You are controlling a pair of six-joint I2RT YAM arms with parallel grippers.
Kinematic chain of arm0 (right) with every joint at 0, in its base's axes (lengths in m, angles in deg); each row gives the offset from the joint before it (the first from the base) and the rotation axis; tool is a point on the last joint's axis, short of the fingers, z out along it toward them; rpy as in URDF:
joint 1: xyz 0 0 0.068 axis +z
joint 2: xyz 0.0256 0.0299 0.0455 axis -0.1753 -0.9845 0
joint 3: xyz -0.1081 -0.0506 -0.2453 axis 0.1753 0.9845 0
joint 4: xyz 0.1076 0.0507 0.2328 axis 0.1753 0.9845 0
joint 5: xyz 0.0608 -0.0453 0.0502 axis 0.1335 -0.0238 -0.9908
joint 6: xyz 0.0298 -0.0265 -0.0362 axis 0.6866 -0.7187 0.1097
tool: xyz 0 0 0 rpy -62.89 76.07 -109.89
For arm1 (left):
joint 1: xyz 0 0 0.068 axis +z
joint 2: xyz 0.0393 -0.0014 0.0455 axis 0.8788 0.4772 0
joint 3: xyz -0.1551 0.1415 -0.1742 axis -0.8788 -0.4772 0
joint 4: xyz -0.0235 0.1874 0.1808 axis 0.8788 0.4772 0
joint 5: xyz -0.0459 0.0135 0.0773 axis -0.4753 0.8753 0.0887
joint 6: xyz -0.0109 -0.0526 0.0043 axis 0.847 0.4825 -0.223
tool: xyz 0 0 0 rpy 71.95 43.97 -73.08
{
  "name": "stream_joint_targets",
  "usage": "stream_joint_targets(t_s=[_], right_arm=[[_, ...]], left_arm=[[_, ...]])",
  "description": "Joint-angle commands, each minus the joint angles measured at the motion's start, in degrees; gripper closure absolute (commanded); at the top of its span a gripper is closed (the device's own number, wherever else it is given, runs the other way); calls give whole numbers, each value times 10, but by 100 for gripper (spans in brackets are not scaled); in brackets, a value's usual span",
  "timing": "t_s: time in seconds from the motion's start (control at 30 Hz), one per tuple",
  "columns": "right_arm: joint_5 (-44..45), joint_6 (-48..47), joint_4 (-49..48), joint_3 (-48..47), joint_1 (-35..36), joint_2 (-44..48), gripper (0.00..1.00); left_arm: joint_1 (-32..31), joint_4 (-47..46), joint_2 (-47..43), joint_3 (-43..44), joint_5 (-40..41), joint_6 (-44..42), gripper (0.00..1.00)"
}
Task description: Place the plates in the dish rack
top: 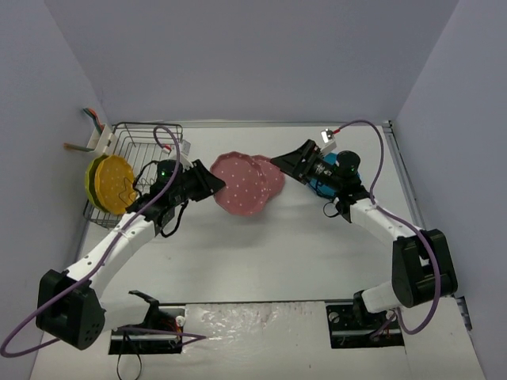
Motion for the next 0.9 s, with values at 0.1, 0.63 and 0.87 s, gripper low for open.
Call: stream_joint_targets(t_s=[0.1, 0.63, 0.87], right_arm=[[74, -211, 201, -76, -3, 86, 0], [93, -245, 228, -9, -3, 139, 0], [77, -248, 220, 3, -3, 137, 0]], left_arm=[[23, 133, -105, 185, 96, -229, 100], [214, 333, -57, 372, 198, -635, 100], [279, 275, 0, 376, 189, -690, 100]])
